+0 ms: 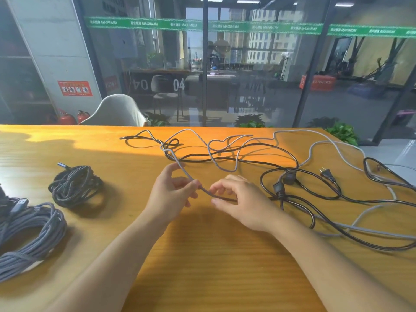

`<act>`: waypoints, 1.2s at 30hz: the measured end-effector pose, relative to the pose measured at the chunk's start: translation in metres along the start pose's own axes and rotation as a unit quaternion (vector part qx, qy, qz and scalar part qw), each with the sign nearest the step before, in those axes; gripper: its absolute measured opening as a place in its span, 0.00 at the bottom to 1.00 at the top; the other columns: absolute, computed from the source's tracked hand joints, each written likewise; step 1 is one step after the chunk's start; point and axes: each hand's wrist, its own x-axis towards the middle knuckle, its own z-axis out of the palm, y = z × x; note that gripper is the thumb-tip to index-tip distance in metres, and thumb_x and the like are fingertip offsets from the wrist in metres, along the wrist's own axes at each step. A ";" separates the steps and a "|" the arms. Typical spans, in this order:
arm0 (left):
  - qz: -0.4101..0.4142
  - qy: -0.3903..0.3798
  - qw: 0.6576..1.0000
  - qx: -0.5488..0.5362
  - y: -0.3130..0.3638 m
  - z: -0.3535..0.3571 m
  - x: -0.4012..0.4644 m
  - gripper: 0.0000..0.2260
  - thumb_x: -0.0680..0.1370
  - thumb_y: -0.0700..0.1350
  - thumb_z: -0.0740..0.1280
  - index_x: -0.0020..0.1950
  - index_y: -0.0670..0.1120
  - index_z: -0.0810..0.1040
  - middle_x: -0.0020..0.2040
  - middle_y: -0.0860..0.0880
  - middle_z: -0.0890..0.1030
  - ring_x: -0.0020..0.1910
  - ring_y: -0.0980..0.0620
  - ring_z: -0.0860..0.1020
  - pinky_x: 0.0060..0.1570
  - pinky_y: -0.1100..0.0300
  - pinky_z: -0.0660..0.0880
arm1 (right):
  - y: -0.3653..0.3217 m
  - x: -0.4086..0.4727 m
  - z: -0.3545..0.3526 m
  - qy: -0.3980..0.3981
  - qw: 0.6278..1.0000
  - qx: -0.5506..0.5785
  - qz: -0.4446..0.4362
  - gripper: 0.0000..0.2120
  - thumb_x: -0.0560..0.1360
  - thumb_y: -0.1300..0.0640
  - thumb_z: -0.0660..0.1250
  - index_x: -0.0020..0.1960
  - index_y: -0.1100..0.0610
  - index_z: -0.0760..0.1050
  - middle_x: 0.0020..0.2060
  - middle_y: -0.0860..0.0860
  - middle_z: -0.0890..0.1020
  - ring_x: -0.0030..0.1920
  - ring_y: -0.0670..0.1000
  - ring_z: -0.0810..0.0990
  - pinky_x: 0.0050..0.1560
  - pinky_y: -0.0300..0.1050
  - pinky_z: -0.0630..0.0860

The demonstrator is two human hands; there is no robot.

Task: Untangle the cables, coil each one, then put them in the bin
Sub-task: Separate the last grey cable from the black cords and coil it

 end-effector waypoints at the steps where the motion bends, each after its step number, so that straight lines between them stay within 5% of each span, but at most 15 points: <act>1: -0.002 0.019 1.000 -0.004 -0.001 -0.005 0.003 0.22 0.79 0.39 0.74 0.71 0.47 0.71 0.43 0.46 0.88 0.37 0.52 0.82 0.34 0.57 0.77 | 0.001 -0.001 -0.001 -0.010 1.000 -0.010 -0.005 0.09 0.80 0.45 0.70 0.59 0.39 0.79 0.52 0.39 0.79 0.56 0.40 0.75 0.60 0.45 0.75; 4: -0.011 0.066 0.998 -0.004 -0.001 -0.019 0.010 0.22 0.80 0.40 0.73 0.71 0.48 0.71 0.44 0.48 0.88 0.38 0.52 0.81 0.35 0.57 0.77 | 0.003 -0.008 -0.007 -0.013 0.997 -0.073 0.011 0.10 0.82 0.45 0.67 0.62 0.40 0.78 0.53 0.40 0.83 0.53 0.42 0.79 0.58 0.49 0.78; 8: -0.009 0.117 0.991 0.070 -0.007 -0.024 0.015 0.25 0.77 0.44 0.77 0.71 0.49 0.71 0.45 0.49 0.85 0.42 0.49 0.82 0.37 0.54 0.78 | 0.009 -0.015 -0.015 0.050 0.991 -0.113 0.041 0.07 0.83 0.45 0.65 0.55 0.43 0.81 0.37 0.42 0.84 0.38 0.44 0.80 0.46 0.49 0.80; 11: 0.128 0.146 0.932 0.305 -0.011 -0.021 0.013 0.23 0.75 0.49 0.78 0.66 0.52 0.75 0.48 0.54 0.77 0.49 0.49 0.76 0.49 0.53 0.74 | 0.008 -0.016 -0.015 0.110 0.989 -0.095 0.036 0.08 0.83 0.47 0.66 0.53 0.45 0.83 0.35 0.41 0.83 0.37 0.43 0.80 0.42 0.47 0.79; 15: 0.298 -0.006 0.874 0.384 -0.006 -0.002 -0.002 0.10 0.77 0.57 0.71 0.57 0.57 0.84 0.47 0.62 0.81 0.52 0.54 0.77 0.56 0.51 0.72 | -0.002 -0.014 -0.007 0.150 0.984 -0.101 -0.007 0.07 0.83 0.47 0.67 0.54 0.44 0.84 0.34 0.36 0.80 0.36 0.39 0.76 0.38 0.39 0.71; 18: 0.242 -0.065 0.895 0.368 -0.009 0.002 -0.006 0.03 0.80 0.53 0.71 0.51 0.59 0.85 0.42 0.63 0.83 0.45 0.58 0.79 0.50 0.51 0.77 | -0.006 -0.015 -0.005 0.152 0.983 -0.100 -0.024 0.07 0.82 0.46 0.67 0.54 0.43 0.83 0.39 0.38 0.83 0.40 0.41 0.78 0.41 0.42 0.73; 25: 0.127 0.127 0.918 0.354 -0.009 -0.018 0.011 0.05 0.82 0.45 0.69 0.48 0.54 0.82 0.41 0.56 0.81 0.43 0.48 0.78 0.43 0.54 0.70 | 0.006 -0.015 -0.013 0.149 0.982 -0.120 0.015 0.11 0.83 0.43 0.64 0.51 0.46 0.82 0.33 0.42 0.81 0.36 0.44 0.78 0.34 0.43 0.70; 30: 0.250 0.029 0.887 0.387 -0.010 -0.005 0.001 0.08 0.81 0.51 0.71 0.59 0.55 0.83 0.49 0.62 0.80 0.52 0.56 0.77 0.50 0.58 0.71 | 0.006 -0.015 -0.010 0.128 0.987 -0.093 -0.012 0.10 0.84 0.45 0.65 0.53 0.45 0.85 0.42 0.38 0.84 0.43 0.42 0.78 0.40 0.41 0.74; 33: 0.277 -0.061 0.876 0.389 -0.010 0.008 -0.007 0.08 0.81 0.51 0.71 0.60 0.58 0.83 0.47 0.64 0.80 0.49 0.60 0.78 0.50 0.56 0.75 | 0.007 -0.014 -0.007 0.127 0.988 -0.083 -0.031 0.09 0.83 0.46 0.66 0.54 0.45 0.85 0.42 0.36 0.82 0.42 0.40 0.76 0.41 0.36 0.70; 36: 0.236 -0.004 0.896 0.375 -0.012 0.003 -0.002 0.06 0.82 0.49 0.70 0.55 0.59 0.85 0.42 0.62 0.82 0.42 0.57 0.78 0.45 0.54 0.78 | 0.010 -0.013 -0.008 0.128 0.989 -0.068 -0.024 0.08 0.82 0.46 0.67 0.53 0.46 0.84 0.39 0.36 0.80 0.39 0.36 0.75 0.39 0.34 0.67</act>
